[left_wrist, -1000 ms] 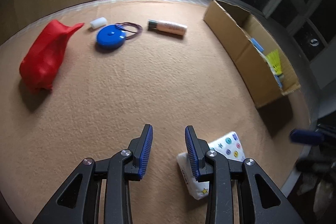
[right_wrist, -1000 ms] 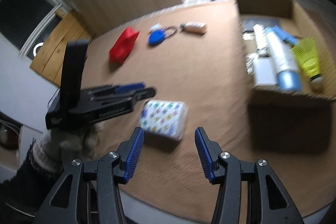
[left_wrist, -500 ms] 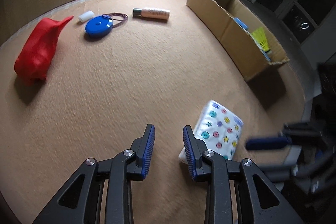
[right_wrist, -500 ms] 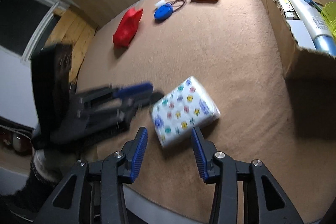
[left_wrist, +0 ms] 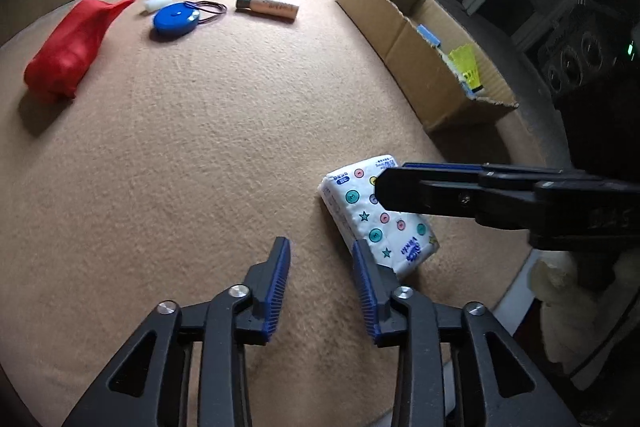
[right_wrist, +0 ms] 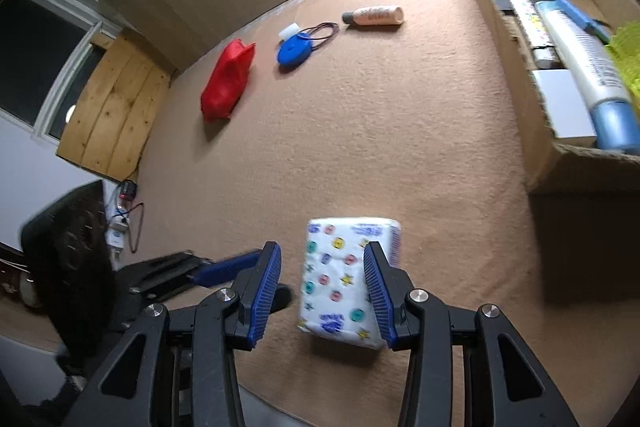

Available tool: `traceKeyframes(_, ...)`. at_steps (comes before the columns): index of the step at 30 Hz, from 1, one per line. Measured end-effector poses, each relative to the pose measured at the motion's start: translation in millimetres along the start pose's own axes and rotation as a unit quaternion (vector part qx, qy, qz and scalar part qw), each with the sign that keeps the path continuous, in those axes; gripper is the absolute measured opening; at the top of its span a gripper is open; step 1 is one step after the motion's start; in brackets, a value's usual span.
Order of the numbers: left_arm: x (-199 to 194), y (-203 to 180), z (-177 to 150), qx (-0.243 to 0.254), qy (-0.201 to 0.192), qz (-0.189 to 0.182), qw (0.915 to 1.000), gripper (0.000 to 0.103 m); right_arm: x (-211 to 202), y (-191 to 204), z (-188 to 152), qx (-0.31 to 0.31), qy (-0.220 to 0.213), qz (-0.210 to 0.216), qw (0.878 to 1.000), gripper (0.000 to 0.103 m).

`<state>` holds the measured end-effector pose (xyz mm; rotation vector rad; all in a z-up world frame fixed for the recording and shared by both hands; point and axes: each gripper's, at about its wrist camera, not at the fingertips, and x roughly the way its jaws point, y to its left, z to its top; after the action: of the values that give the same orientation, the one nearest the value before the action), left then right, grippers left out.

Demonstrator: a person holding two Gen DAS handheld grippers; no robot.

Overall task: Organize objects
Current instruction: 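Close the right gripper on the tissue pack, then carry the tissue pack over the box with the right gripper and open it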

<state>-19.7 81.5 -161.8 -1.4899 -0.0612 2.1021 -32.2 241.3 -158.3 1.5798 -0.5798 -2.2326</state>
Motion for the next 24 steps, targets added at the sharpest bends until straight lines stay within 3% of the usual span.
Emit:
traceKeyframes(1, -2, 0, 0, -0.003, -0.002, -0.004, 1.0, 0.047, 0, -2, -2, 0.001, 0.001, -0.001, 1.0, 0.04)
traceKeyframes(4, -6, -3, -1, -0.006, -0.001, -0.022, 0.9997, 0.052, 3, -9, -6, 0.011, 0.012, 0.001, 1.0, 0.041)
traceKeyframes(17, 20, -27, -1, -0.004, 0.022, -0.059, 0.998, 0.051, 16, -8, -9, 0.005, 0.033, 0.001, 0.999, 0.042)
traceKeyframes(24, 21, -27, 1, -0.01, 0.013, -0.052, 0.9985, 0.045, 14, -5, -9, -0.01, 0.034, -0.007, 0.999, 0.041)
